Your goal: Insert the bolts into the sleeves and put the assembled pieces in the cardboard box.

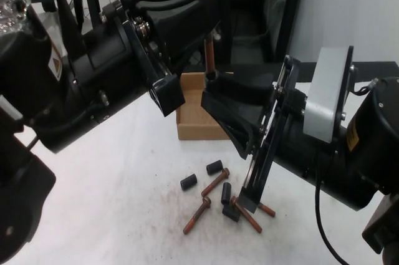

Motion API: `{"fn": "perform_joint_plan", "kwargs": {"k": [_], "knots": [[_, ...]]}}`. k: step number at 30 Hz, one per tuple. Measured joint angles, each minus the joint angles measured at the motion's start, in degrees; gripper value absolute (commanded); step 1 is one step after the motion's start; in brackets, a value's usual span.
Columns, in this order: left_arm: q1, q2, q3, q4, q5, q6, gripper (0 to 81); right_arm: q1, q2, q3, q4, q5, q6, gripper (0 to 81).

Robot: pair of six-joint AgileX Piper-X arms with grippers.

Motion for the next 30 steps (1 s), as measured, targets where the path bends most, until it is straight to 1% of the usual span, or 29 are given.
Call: {"fn": "perform_joint_plan", "kwargs": {"k": [7,14,22,24,30], "knots": [[0.0,0.0,0.0,2.37,0.11,0.2,0.2,0.0,0.0,0.0,0.0,0.0,0.0,0.8],[-0.15,0.0,-0.33,5.54,0.47,6.85,0.2,0.0,0.16,0.0,0.25,0.0,0.0,0.8],[-0.15,0.0,-0.52,6.91,0.47,7.95,0.2,0.0,0.36,0.13,0.79,0.14,0.25,0.8],[-0.15,0.0,-0.52,7.08,0.59,7.95,2.8,0.0,0.36,0.13,0.79,0.14,0.45,0.8],[-0.15,-1.51,-0.52,8.32,3.0,8.17,21.1,0.0,0.36,0.13,0.79,0.14,0.43,0.8]]}}
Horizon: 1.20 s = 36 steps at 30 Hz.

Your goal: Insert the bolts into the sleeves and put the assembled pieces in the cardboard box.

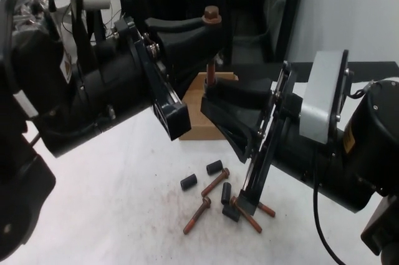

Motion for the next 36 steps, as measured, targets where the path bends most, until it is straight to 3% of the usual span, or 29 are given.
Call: {"fn": "perform_joint_plan", "kwargs": {"k": [24,36], "knots": [[0.0,-2.89,0.0,11.21,2.46,2.3,23.2,0.0,0.0,0.0,-0.8,-0.11,0.0,0.8],[0.0,-2.89,0.0,11.63,-2.64,2.99,23.2,0.0,0.0,0.0,-0.8,-0.11,0.0,0.8]]}}
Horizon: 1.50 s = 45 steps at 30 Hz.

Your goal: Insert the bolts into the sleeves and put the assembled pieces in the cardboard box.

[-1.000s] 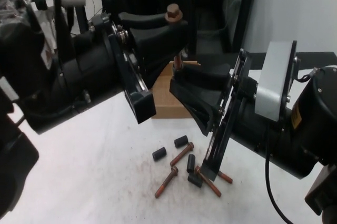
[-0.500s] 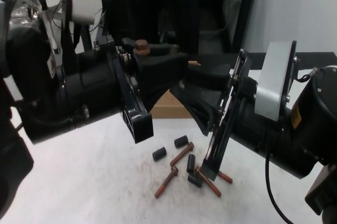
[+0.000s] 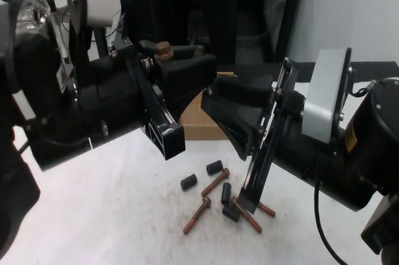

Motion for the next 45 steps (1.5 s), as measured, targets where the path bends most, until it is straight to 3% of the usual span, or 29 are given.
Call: {"fn": "perform_joint_plan", "kwargs": {"k": [10,20,25,31,35,45], "knots": [[0.0,0.0,0.0,0.0,-0.45,2.09,23.2,0.0,0.0,0.0,0.0,0.0,0.43,0.8],[0.0,0.0,0.0,0.0,-2.42,2.61,21.1,-0.46,0.0,0.0,10.4,1.93,0.63,0.8],[0.0,0.0,0.0,0.0,-3.71,5.04,10.6,-3.71,0.0,0.0,16.16,7.82,0.63,0.8],[0.0,0.0,0.0,1.02,-9.22,10.5,10.0,-10.7,0.0,0.0,25.07,10.0,0.63,0.8],[0.46,3.24,0.0,6.48,-13.0,12.52,10.0,-11.98,0.0,0.0,26.6,10.0,0.73,0.8],[0.73,15.69,-6.16,25.9,-14.72,12.91,10.1,-11.99,0.0,0.0,26.72,7.78,2.99,0.8]]}}
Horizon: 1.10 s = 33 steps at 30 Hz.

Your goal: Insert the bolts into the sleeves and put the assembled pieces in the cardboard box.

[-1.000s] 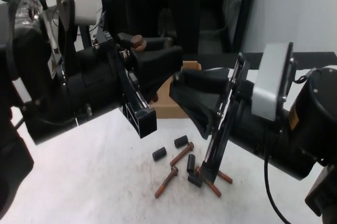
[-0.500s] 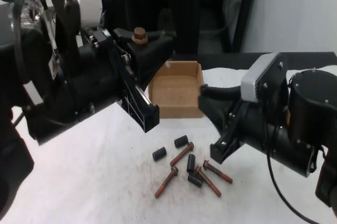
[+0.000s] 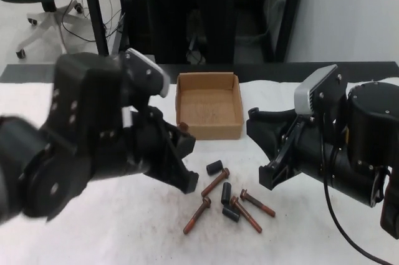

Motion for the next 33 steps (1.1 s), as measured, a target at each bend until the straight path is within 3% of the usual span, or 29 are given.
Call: {"fn": "perform_joint_plan", "kwargs": {"k": [7,12,16,21,24,28,33], "knots": [[0.0,5.35,-6.5,7.78,-0.73,0.0,18.7,0.0,0.0,0.0,0.12,-1.59,1.17,0.8],[0.42,5.85,-8.35,8.48,-1.14,0.74,18.9,0.0,0.0,0.0,0.32,-1.57,1.65,0.8],[1.84,5.85,-8.63,12.91,-5.21,3.02,18.7,0.0,0.0,0.0,0.32,-1.57,1.68,0.8],[3.63,5.23,-8.63,20.83,-8.02,6.02,1.1,0.0,0.0,0.0,0.32,-1.57,1.68,0.8],[3.67,3.66,-8.63,21.18,-7.27,6.14,0.2,0.0,0.0,0.0,0.32,-1.57,1.68,0.8],[3.67,1.25,-8.63,20.14,1.57,5.31,0.2,0.0,0.0,0.0,0.32,-1.57,1.68,0.8],[3.67,2.47,-8.63,19.53,3.61,2.93,0.2,0.0,0.0,0.0,0.32,-1.95,1.68,0.8]]}}
